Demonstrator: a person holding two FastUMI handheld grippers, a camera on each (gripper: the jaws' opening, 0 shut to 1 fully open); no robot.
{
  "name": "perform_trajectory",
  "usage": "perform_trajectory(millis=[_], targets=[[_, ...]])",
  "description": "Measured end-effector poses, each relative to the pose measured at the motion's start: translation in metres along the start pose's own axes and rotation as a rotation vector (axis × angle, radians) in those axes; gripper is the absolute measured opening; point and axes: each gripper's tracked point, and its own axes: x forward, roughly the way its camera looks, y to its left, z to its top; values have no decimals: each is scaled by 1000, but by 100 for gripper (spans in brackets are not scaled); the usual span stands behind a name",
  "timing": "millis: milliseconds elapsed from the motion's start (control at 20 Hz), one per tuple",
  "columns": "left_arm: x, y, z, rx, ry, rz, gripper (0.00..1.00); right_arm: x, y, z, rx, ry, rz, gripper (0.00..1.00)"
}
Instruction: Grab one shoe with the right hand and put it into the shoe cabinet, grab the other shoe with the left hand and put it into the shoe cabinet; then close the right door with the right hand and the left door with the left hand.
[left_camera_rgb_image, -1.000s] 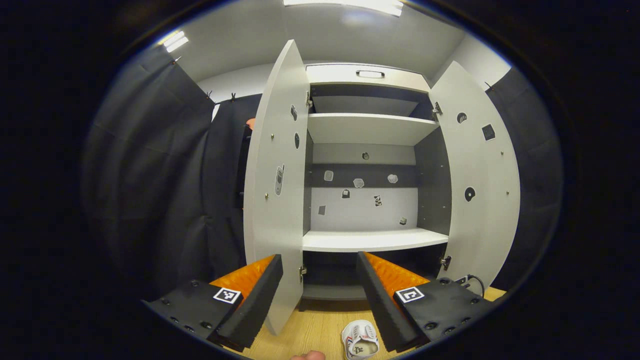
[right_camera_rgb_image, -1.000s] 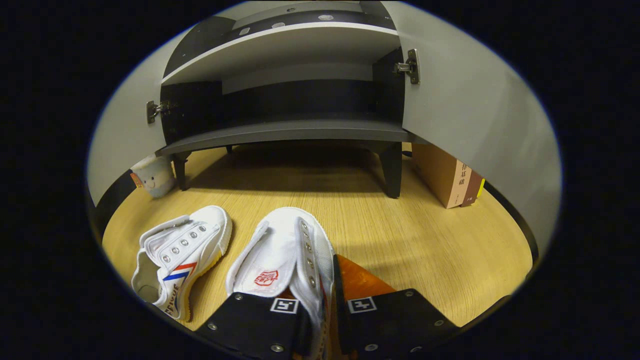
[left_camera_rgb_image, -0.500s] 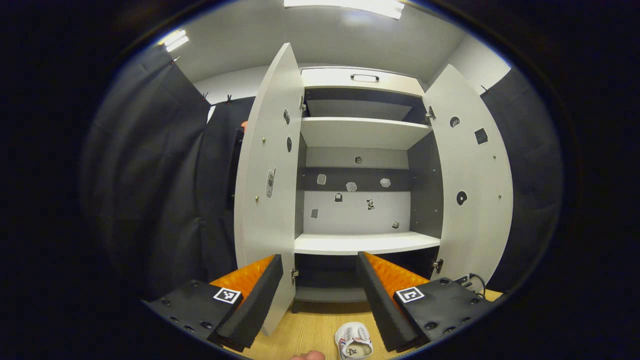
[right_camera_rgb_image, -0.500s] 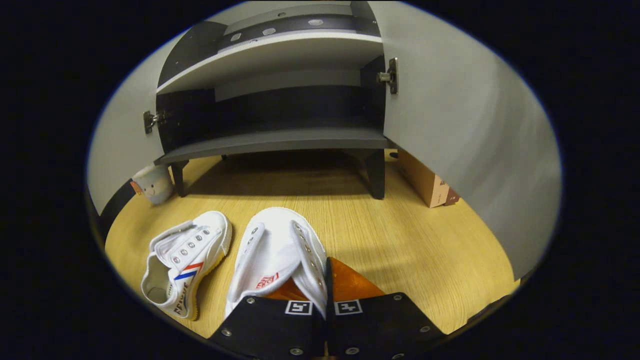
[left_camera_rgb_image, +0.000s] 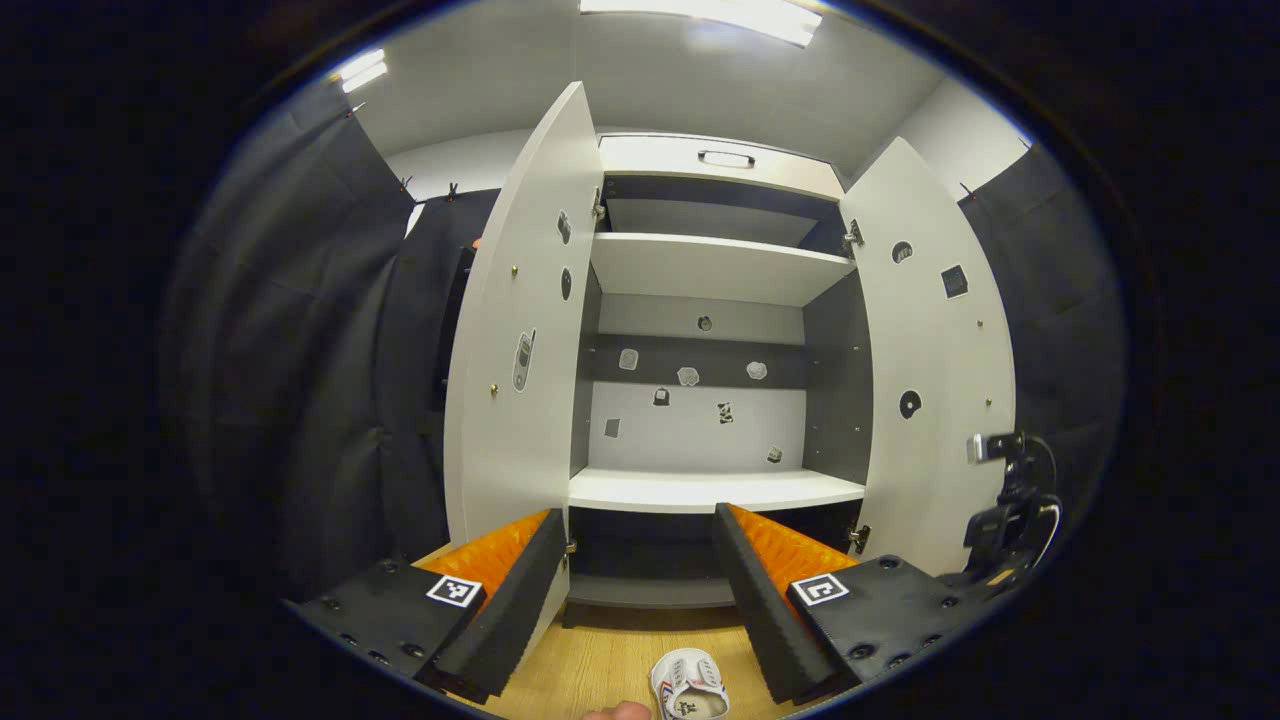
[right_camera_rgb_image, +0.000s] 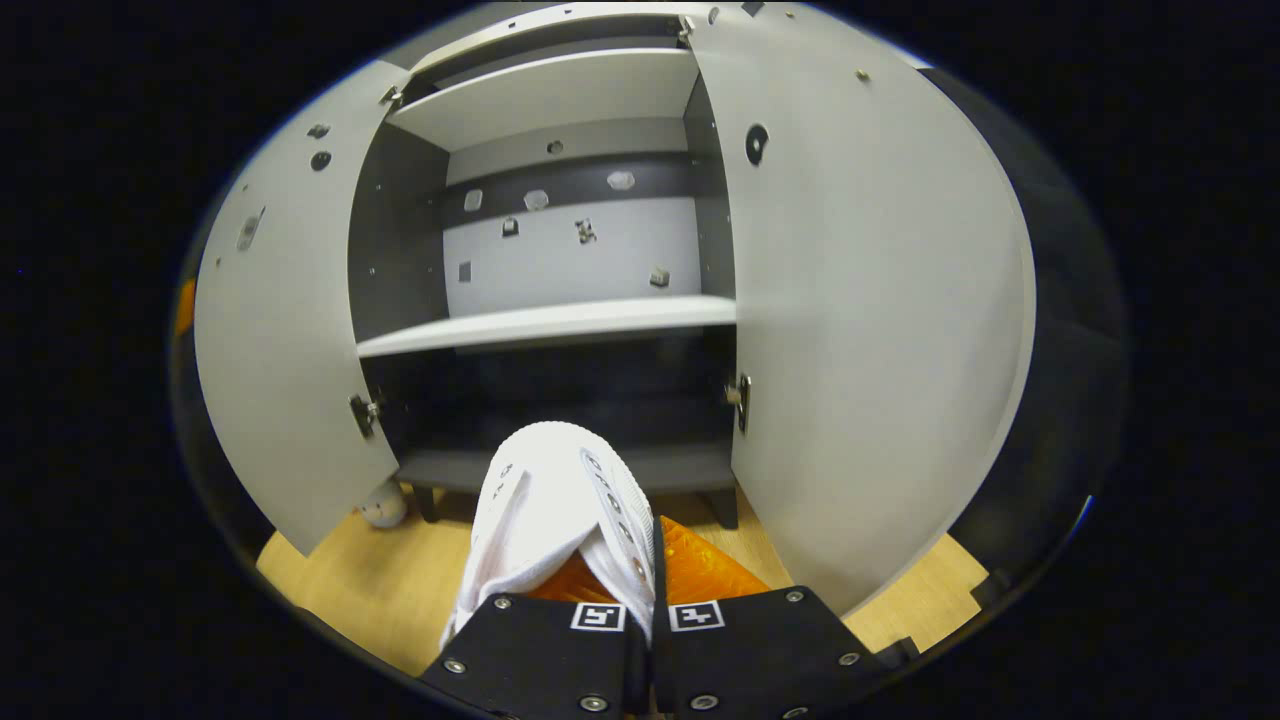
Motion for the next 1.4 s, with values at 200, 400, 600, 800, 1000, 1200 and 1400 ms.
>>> perform_trajectory(millis=[200,400,600,800,1000,1200,1400], targets=[[-1,2,5,-8,-20,3,96,42,11,83,12,-90,-21,1],[-5,11,13,-13,-46,20,96,115,18,158,-5,-119,-72,1],[-12,17,4,-26,-20,34,96,199,18,185,-52,-49,-127,1],[-15,31,-2,-37,-3,73,96,255,9,189,-141,17,-219,1],[-15,46,-2,-26,-2,111,96,281,4,170,-152,104,-242,2],[-11,48,-6,-18,9,113,96,286,5,163,-91,159,-219,8],[-8,43,-10,-14,12,96,96,273,3,162,-136,169,-193,28]])
